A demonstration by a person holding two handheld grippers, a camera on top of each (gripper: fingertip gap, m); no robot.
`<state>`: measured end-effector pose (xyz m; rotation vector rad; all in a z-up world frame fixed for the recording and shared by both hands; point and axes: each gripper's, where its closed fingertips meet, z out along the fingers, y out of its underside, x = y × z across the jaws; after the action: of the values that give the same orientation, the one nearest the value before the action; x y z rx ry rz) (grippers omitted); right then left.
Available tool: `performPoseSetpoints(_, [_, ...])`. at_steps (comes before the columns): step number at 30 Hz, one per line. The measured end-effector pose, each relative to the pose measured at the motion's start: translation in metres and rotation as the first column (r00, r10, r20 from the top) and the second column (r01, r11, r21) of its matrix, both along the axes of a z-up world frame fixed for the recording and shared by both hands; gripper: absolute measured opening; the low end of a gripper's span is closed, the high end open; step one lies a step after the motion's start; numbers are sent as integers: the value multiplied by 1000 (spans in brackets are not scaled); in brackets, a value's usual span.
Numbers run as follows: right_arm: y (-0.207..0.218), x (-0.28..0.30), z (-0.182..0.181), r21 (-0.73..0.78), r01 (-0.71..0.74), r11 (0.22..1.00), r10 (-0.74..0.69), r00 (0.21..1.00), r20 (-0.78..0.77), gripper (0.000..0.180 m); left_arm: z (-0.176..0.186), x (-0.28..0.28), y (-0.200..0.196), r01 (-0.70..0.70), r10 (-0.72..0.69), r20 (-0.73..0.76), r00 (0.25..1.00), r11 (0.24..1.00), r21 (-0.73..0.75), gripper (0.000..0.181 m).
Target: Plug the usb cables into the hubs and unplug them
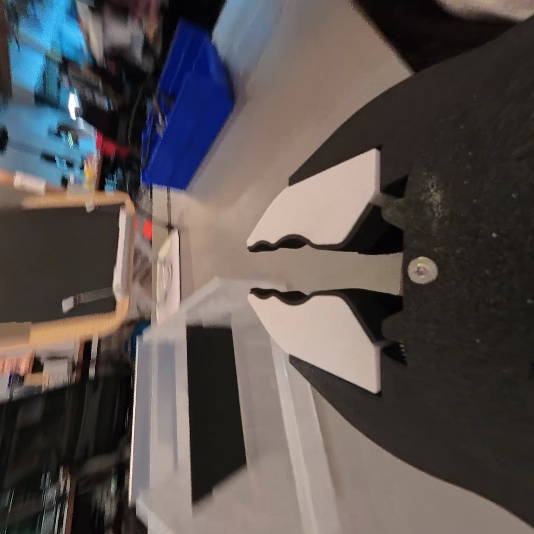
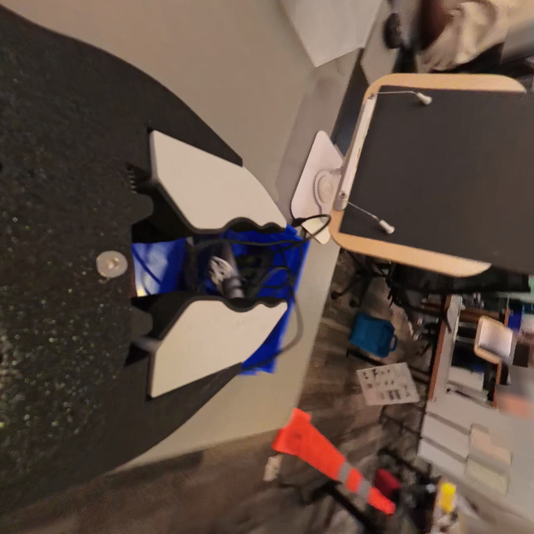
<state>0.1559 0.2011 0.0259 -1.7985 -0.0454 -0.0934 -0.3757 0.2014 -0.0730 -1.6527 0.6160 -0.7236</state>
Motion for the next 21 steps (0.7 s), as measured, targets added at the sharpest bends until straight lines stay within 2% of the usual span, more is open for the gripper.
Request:
performPoseSetpoints(3, [-54,-11,-60,8,180,984,-177,971,-163,45,-14,-57,26,-229,229,-142,963,973,12,24])
performPoseSetpoints(5, [-79,-23,-92,30,267,963,-260,954,-148,42,-24,-78,35,-305,299,-206,932,952,2,24])
performPoseSetpoints(7, [-91,-37,-118,-15,296,955,-296,947,-127,43,-32,-86,38,-335,321,-208,924,941,-37,25])
performPoseSetpoints(9, [-88,-50,-123,-41,238,970,-241,963,-122,47,-37,-81,39,-318,300,-181,937,945,-79,26])
performPoseSetpoints(13, [-82,-43,-124,-47,247,968,-247,969,3,52,-47,-75,39,-304,278,-199,940,946,-114,32])
performPoseSetpoints(21, [-84,-46,-137,-85,191,978,-201,971,-126,50,-45,-83,36,-355,328,-228,917,931,-88,32])
